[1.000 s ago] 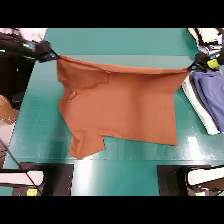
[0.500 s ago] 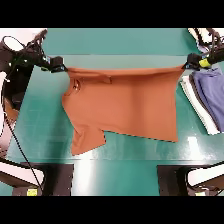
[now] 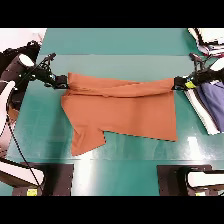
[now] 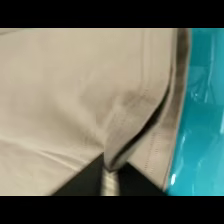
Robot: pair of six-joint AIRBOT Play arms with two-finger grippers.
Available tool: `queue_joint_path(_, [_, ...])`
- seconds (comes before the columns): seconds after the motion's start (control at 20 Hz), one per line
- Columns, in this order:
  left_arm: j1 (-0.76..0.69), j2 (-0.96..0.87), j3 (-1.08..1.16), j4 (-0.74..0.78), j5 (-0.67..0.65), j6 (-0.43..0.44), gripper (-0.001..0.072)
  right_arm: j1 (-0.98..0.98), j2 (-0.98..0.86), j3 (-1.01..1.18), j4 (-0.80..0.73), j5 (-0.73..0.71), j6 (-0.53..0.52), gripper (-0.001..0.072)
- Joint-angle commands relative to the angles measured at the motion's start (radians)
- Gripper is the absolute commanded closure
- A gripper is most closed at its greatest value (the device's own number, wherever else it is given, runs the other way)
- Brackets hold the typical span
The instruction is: Fold the shirts.
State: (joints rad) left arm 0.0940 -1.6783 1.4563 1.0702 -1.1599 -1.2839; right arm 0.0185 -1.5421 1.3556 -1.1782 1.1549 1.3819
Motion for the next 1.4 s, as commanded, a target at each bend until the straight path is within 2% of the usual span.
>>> queue_joint_path(0.0, [0.003, 0.001, -0.013, 0.002, -0.052, -0.017, 0.0157, -0.011, 0.034, -0.063, 0.055, -0.04, -0.001, 0.0335])
queue_joint_path(0.05, [0.012, 0.001, 0.004, 0.0, -0.106, -0.025, 0.0209, -0.021, 0.049, -0.063, 0.061, -0.026, -0.001, 0.0335])
queue_joint_path(0.2, [0.061, 0.061, -0.015, 0.002, -0.195, -0.026, 0.0211, -0.059, 0.151, -0.118, 0.06, -0.01, -0.003, 0.0335])
queue_joint_path(0.5, [0.074, 0.383, -0.47, 0.005, -0.179, -0.025, 0.0211, -0.095, 0.384, -0.343, 0.059, -0.016, -0.023, 0.0336])
queue_joint_path(0.75, [0.074, 0.605, -0.805, -0.018, -0.109, -0.02, 0.0211, -0.094, 0.44, -0.389, 0.061, -0.025, -0.023, 0.0336])
queue_joint_path(1.05, [0.074, 0.633, -0.938, -0.159, -0.028, 0.087, 0.0212, -0.094, 0.44, -0.389, 0.088, -0.025, -0.022, 0.0336])
queue_joint_path(1.25, [0.074, 0.633, -0.975, -0.163, 0.012, 0.089, 0.0214, -0.094, 0.44, -0.389, 0.088, -0.018, -0.022, 0.0337])
queue_joint_path(1.35, [0.055, 0.633, -0.989, -0.162, 0.027, 0.115, 0.034, -0.094, 0.44, -0.389, 0.088, -0.019, -0.022, 0.0337])
